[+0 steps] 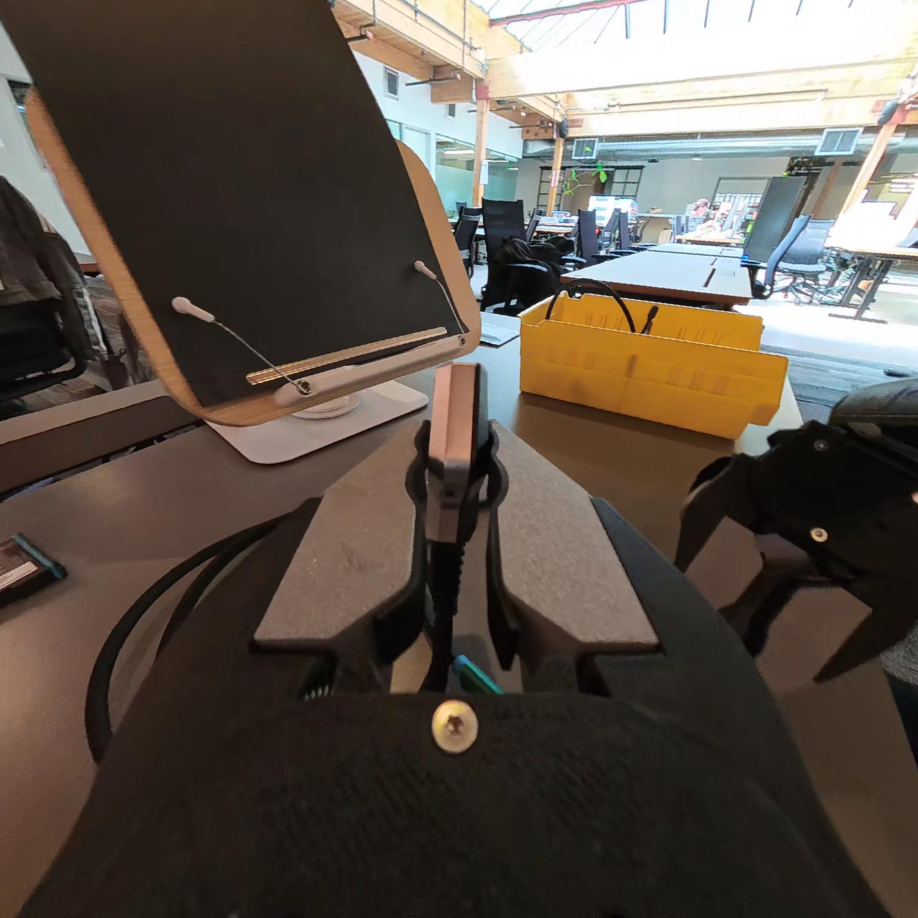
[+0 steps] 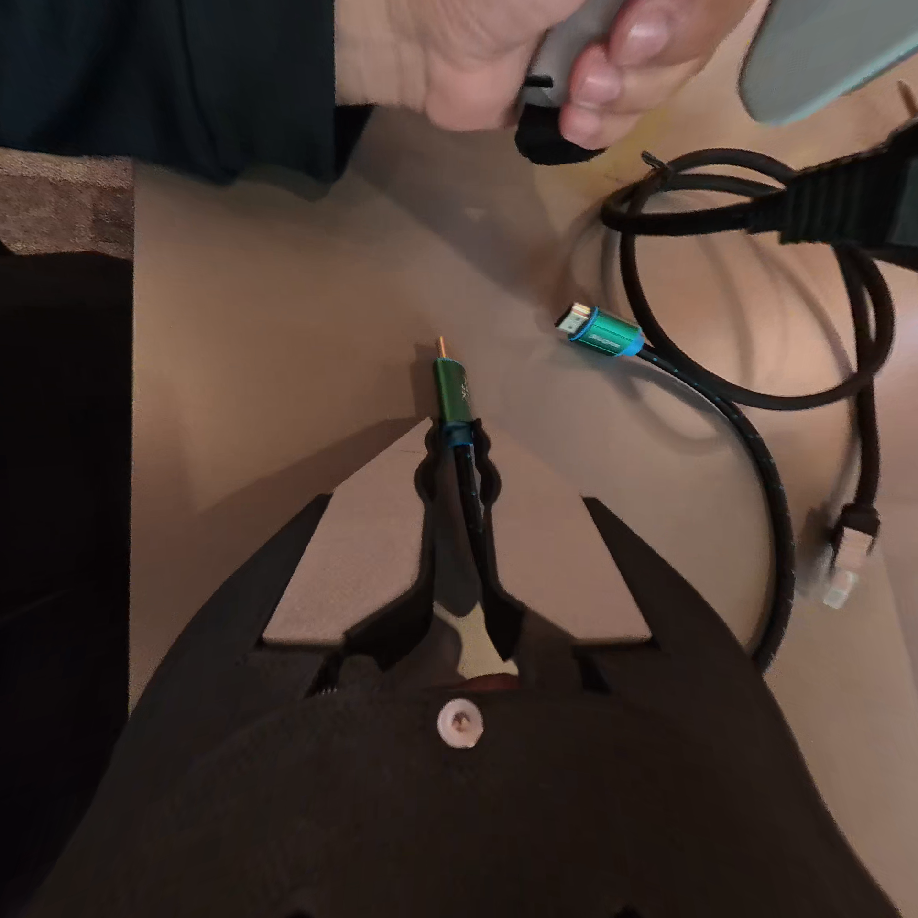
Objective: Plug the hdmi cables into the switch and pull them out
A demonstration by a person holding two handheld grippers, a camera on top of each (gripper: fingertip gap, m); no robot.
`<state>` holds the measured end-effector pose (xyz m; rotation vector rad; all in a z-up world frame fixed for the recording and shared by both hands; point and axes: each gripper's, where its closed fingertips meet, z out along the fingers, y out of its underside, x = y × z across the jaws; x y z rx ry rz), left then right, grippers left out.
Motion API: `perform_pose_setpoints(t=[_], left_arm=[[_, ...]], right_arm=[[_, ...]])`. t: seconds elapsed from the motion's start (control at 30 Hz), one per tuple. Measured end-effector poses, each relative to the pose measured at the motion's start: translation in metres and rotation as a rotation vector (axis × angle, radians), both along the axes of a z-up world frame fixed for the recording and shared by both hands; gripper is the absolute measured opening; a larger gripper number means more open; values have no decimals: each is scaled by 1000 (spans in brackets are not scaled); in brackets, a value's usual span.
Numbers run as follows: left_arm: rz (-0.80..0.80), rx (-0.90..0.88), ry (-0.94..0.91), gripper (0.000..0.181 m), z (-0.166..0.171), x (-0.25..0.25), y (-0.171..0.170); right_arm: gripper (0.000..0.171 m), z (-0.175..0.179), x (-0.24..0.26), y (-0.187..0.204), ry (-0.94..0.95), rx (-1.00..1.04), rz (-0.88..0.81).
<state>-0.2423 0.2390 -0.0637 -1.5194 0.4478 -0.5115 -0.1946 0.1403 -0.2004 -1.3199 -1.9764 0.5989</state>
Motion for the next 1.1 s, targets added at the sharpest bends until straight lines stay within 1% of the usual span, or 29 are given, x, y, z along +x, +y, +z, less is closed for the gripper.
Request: perform_pose_setpoints(t=[0.1, 0.17, 0.23, 0.33, 0.4, 0.47, 0.57, 0.7, 0.8, 0.93, 1.1], left_arm=[[-102, 7, 35, 18, -3, 18, -8], [-201, 35, 99, 18, -6, 38, -19], [-278, 45, 180, 18, -16, 57, -27], [-330, 62, 325, 18, -31, 78, -38], [-347, 89, 385, 18, -34, 90, -44], [-347, 117, 433, 18, -36, 100, -49], [-390, 141, 499, 18, -45, 116, -57], [-508, 144, 568, 19, -66, 136, -71], [-528, 120, 589, 19, -77, 138, -71], [-548, 141, 571, 18, -78, 137, -73], [-565, 120, 518, 19, -77, 135, -72]], right_arm=[[10, 10, 19, 9, 43, -11, -32], [10, 22, 38, 18, 87, -12, -56], [9, 35, 60, 29, 97, 35, -64], [8, 61, 93, 46, 93, 151, -84], [8, 80, 109, 49, 124, 123, -87], [8, 89, 123, 54, 136, 94, -100], [8, 86, 137, 59, 104, 90, -115], [8, 77, 145, 57, 13, 127, -112], [8, 66, 146, 51, -53, 133, -89], [8, 55, 141, 49, -89, 129, -75], [9, 46, 135, 49, -105, 129, -68]])
